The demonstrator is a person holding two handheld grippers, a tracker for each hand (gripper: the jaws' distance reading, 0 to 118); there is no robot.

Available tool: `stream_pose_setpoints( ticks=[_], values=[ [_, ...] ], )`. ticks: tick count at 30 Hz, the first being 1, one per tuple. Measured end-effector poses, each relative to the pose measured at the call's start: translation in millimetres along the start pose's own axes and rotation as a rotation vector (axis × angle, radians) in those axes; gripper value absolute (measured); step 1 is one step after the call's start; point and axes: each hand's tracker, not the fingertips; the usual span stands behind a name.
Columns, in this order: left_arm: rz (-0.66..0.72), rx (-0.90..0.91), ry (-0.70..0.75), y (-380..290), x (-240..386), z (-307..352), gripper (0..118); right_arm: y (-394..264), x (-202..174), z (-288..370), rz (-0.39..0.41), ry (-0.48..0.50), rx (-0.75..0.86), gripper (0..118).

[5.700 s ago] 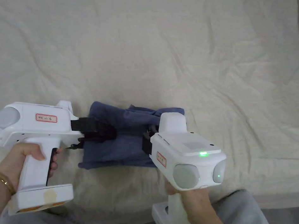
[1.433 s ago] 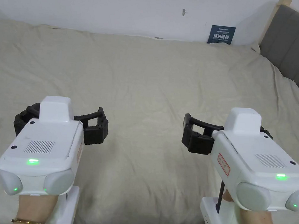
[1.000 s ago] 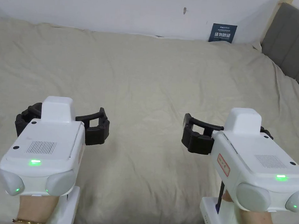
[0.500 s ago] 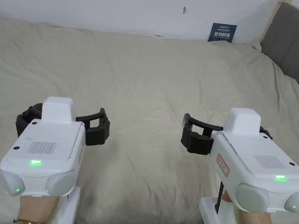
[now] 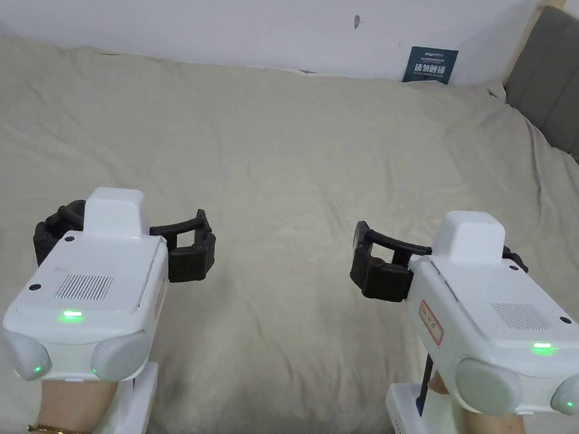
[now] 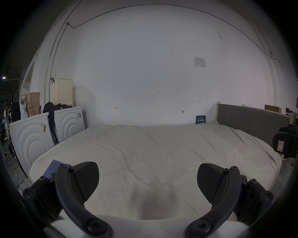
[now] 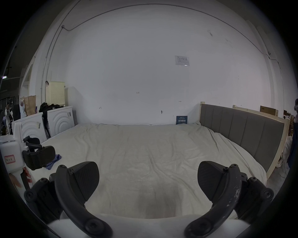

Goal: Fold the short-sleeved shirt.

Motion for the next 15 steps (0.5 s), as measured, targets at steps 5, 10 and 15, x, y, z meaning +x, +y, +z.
stream_pose_setpoints(
  ticks=[5, 10, 15],
  values=[
    [-0.011, 0.004, -0.001, 0.8, 1.1, 0.6, 118, 0.8, 0.3, -0.3, -0.002, -0.003, 0.003, 118],
    [-0.004, 0.003, -0.001, 0.5, 1.4, 0.6, 118, 1.1, 0.3, 0.2, 0.0, -0.001, 0.004, 118],
    [-0.01, 0.003, -0.002, 0.0, 2.2, 0.7, 118, 0.3, 0.4, 0.1, -0.002, -0.001, 0.003, 118]
  ],
)
